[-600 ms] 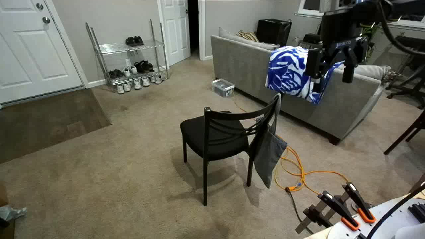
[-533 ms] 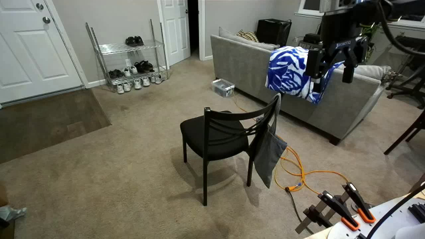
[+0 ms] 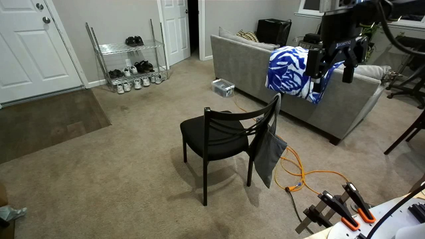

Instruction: Move the bag to the left side of the chair

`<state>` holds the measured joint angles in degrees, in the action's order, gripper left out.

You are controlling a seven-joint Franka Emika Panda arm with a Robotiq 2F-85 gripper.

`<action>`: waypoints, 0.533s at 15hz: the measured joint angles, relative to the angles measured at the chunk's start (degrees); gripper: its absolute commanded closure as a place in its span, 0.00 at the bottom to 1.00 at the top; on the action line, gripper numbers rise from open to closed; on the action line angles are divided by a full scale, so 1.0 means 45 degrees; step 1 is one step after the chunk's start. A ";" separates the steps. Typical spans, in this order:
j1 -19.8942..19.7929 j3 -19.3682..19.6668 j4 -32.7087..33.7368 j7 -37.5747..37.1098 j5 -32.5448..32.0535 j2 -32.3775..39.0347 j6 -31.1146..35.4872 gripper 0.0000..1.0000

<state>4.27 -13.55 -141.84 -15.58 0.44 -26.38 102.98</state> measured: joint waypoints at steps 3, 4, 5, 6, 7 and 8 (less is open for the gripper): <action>0.0000 0.0000 0.0000 0.0000 0.0000 0.0000 0.0000 0.00; 0.0004 0.0016 0.0000 0.0000 -0.0001 0.0000 0.0000 0.00; 0.0004 0.0056 0.0000 0.0000 -0.0018 0.0010 0.0000 0.00; 0.0004 0.0123 0.0002 0.0055 -0.0089 0.0046 -0.0038 0.00; 0.0004 0.0211 0.0043 0.0210 -0.0311 0.0135 -0.0209 0.00; 0.0000 0.0311 0.0147 0.0442 -0.0603 0.0298 -0.0464 0.00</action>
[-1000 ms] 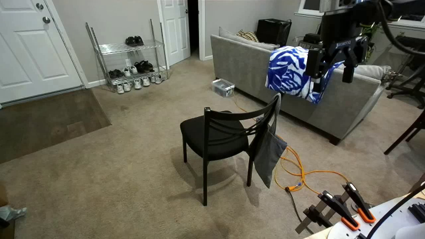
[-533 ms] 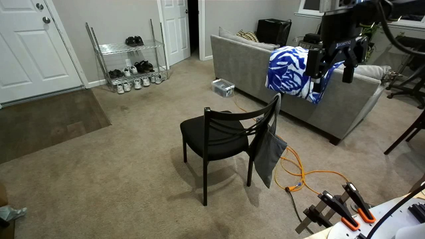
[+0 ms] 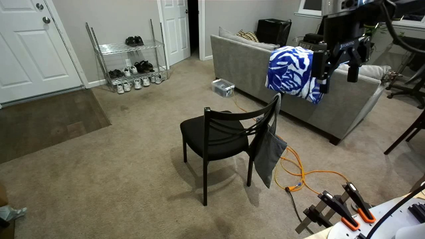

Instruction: Move the bag to the left side of the chair

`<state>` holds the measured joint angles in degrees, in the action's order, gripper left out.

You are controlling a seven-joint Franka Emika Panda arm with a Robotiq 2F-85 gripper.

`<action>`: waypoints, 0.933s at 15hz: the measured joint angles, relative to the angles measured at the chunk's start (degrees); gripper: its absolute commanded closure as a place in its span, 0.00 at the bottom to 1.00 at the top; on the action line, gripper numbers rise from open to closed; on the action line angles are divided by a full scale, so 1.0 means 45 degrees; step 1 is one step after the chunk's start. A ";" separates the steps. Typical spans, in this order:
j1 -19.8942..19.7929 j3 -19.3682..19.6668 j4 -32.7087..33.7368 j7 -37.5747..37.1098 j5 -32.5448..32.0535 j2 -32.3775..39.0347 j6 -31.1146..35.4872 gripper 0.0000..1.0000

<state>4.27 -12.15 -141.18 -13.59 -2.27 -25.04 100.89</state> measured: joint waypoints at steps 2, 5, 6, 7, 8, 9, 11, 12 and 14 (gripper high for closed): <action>-0.0008 0.0185 0.0396 0.0621 -0.0841 0.0534 -0.0519 0.00; 0.0000 0.0403 0.1209 0.2027 -0.1906 0.1597 -0.0948 0.00; 0.0010 0.0454 0.1475 0.2494 -0.2242 0.1942 -0.0994 0.00; 0.0028 0.0494 0.1738 0.2974 -0.2553 0.2279 -0.1031 0.00; 0.0066 0.0540 0.1988 0.3453 -0.2833 0.2595 -0.1048 0.00; 0.0110 0.0592 0.2225 0.3960 -0.3107 0.2892 -0.1052 0.00; 0.0137 0.0645 0.2684 0.5040 -0.3625 0.3436 -0.1053 0.00; 0.0147 0.0667 0.2907 0.5592 -0.3862 0.3666 -0.1053 0.00; 0.0175 0.0704 0.3300 0.6708 -0.4379 0.4024 -0.1053 0.00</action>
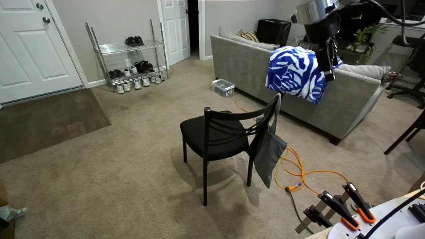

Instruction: Move the bag to the left side of the chair

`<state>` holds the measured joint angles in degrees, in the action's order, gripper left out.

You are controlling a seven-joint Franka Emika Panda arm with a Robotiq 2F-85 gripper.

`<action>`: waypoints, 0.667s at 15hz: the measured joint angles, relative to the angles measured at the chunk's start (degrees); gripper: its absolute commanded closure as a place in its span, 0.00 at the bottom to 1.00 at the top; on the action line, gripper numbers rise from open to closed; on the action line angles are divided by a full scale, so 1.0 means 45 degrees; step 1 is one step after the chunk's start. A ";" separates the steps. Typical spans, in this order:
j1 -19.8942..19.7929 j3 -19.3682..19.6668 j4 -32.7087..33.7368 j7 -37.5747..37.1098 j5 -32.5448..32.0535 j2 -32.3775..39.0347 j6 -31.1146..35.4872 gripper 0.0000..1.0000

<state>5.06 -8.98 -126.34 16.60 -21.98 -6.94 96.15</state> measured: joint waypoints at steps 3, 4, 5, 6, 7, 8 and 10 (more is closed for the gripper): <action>0.0105 0.0058 0.0444 0.1654 -0.0876 0.0275 0.0058 0.00; 0.0133 0.0059 0.0527 0.2107 -0.1256 0.0289 0.0170 0.00; 0.0160 0.0061 0.0574 0.2493 -0.1646 0.0288 0.0377 0.00; 0.0184 0.0066 0.0582 0.2800 -0.2038 0.0281 0.0694 0.00; 0.0210 0.0083 0.0577 0.3059 -0.2444 0.0279 0.1104 0.00; 0.0229 0.0111 0.0564 0.3302 -0.2863 0.0277 0.1579 0.00; 0.0239 0.0229 0.0484 0.3782 -0.3651 0.0272 0.2648 0.00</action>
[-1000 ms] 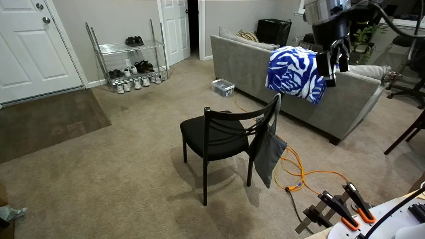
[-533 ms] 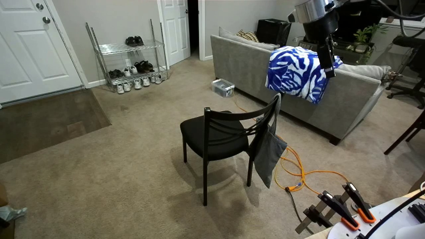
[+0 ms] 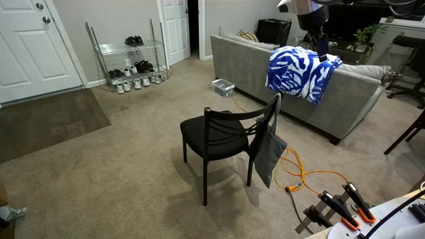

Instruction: Move the bag to the left side of the chair

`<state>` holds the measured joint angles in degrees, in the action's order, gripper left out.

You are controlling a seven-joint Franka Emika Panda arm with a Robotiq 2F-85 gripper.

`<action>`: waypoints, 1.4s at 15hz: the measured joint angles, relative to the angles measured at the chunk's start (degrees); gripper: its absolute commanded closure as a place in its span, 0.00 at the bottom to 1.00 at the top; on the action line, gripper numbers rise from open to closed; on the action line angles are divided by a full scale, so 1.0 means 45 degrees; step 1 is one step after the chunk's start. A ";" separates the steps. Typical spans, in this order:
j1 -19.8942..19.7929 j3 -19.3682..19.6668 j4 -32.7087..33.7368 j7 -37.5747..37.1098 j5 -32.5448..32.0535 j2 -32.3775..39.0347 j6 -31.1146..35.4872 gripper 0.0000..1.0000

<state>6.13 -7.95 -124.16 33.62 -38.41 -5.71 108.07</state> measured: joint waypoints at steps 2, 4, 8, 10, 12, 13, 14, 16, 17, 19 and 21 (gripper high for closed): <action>-0.0002 0.0177 -0.0112 0.0257 -0.0477 0.0000 0.0741 0.00; -0.0002 0.0246 -0.0168 0.0317 -0.0586 -0.0001 0.0880 0.00; 0.0004 0.0245 -0.0169 0.0327 -0.0588 -0.0004 0.0891 0.00; 0.0004 0.0244 -0.0169 0.0328 -0.0588 -0.0005 0.0892 0.00; 0.0004 0.0245 -0.0164 0.0328 -0.0588 0.0000 0.0892 0.00; 0.0004 0.0260 -0.0162 0.0328 -0.0576 0.0005 0.0892 0.00; 0.0004 0.0291 -0.0162 0.0346 -0.0525 0.0019 0.0892 0.00; 0.0009 0.0416 -0.0161 0.1546 0.0171 0.0165 0.1265 0.00; 0.0009 0.0468 -0.0155 0.2134 0.0576 0.0343 0.1609 0.00; 0.0016 0.0484 -0.0083 0.3248 0.1364 0.0871 0.2191 0.00; 0.0026 0.0460 0.0117 0.4498 0.2046 0.1457 0.2362 0.00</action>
<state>6.25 -5.88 -123.63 53.86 -29.20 0.84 118.70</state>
